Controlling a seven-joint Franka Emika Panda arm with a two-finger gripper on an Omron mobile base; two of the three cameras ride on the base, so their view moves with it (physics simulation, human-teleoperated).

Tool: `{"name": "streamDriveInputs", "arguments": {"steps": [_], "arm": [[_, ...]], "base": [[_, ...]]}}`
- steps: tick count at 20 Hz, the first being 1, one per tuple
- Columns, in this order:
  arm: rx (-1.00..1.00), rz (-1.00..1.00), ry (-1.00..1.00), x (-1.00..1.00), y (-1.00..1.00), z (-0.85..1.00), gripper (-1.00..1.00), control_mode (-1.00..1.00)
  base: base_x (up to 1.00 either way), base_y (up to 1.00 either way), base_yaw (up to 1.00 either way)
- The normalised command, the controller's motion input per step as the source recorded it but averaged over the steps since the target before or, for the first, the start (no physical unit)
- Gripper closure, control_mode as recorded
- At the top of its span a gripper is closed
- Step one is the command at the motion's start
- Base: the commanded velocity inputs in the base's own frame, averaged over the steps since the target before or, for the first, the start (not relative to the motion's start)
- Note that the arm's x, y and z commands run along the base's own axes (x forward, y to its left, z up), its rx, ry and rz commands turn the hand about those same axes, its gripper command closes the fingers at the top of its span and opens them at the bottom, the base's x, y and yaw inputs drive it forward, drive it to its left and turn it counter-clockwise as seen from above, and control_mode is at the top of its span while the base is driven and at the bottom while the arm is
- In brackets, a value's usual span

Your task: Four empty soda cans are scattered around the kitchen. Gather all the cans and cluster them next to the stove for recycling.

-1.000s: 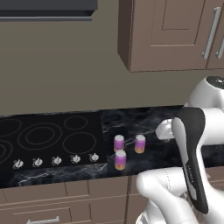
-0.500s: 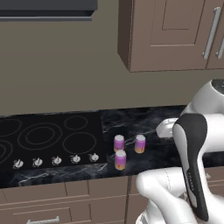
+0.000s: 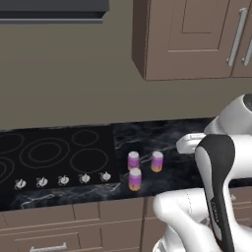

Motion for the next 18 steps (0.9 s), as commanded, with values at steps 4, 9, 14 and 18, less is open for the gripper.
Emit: {"name": "streamDriveInputs", "arguments": {"steps": [4,9,14,18], "arm": [[0.0,0.0,0.0,0.0,0.0,0.0,-1.0,1.0],[0.0,0.0,0.0,0.0,0.0,0.0,-1.0,1.0],[0.0,0.0,0.0,0.0,0.0,0.0,-1.0,1.0],[0.0,0.0,0.0,0.0,0.0,0.0,-1.0,1.0]], "base": [[-0.36,-0.19,-0.04],[-0.65,-0.55,-0.06],[-0.39,-1.0,0.01],[-0.26,-1.0,0.0]]}}
